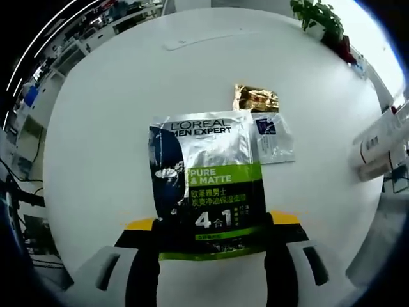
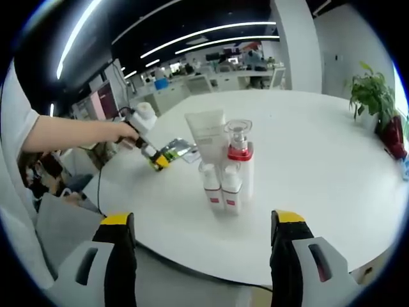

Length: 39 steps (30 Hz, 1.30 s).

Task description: Arrange the skincare products in the storage area until every visible bottle or jar stands upright without overlapping.

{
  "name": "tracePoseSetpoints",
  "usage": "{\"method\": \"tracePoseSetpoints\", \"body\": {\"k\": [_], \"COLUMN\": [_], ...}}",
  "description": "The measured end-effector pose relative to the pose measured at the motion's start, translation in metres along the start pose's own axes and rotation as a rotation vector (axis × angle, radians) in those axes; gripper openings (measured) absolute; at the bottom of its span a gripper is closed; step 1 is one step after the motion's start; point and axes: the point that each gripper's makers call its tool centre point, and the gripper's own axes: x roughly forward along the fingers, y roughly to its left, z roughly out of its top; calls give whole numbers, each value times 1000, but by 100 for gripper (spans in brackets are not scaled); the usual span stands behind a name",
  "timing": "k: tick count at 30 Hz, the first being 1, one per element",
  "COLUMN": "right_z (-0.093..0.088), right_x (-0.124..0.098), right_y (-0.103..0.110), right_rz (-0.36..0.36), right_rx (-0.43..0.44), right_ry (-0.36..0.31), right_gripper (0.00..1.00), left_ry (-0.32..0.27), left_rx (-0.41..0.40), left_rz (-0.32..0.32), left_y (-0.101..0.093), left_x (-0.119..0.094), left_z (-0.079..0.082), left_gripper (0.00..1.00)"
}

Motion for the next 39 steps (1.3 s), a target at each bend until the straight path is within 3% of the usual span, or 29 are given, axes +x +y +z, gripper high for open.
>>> {"method": "tracePoseSetpoints", "body": {"k": [12,13,14,15,24,36,37,39], "right_z": [-1,-1,-1,-1,-2,0,0,0], "right_x": [0,1,1,1,1,1,1,1], "right_y": [0,1,1,1,2,3,3,3], "right_rz": [-1,0,0,0,4,2,3,6], "right_rx": [-6,-6,-7,-8,-12,-27,-27,-28], "right_ry": [6,8,8,8,14,5,4,1], "right_gripper": [86,86,86,86,85,85,85,85], "left_ry": [-20,-36,-45,-62,-72,-127,-127,-127], "left_rx": [-24,-1,49,-15,-2,-55,-65,-167], "left_rz": [11,4,-7,11,3,19,17,12], "left_y": [2,0,-2,-2,-6,-8,-6,-5], "left_x": [-2,-5,-5,-4,-6,-6,-5,-5], "left_z": [1,3,3,3,2,2,3,1], "left_gripper": [53,30,18,17,13,5,5,4]}}
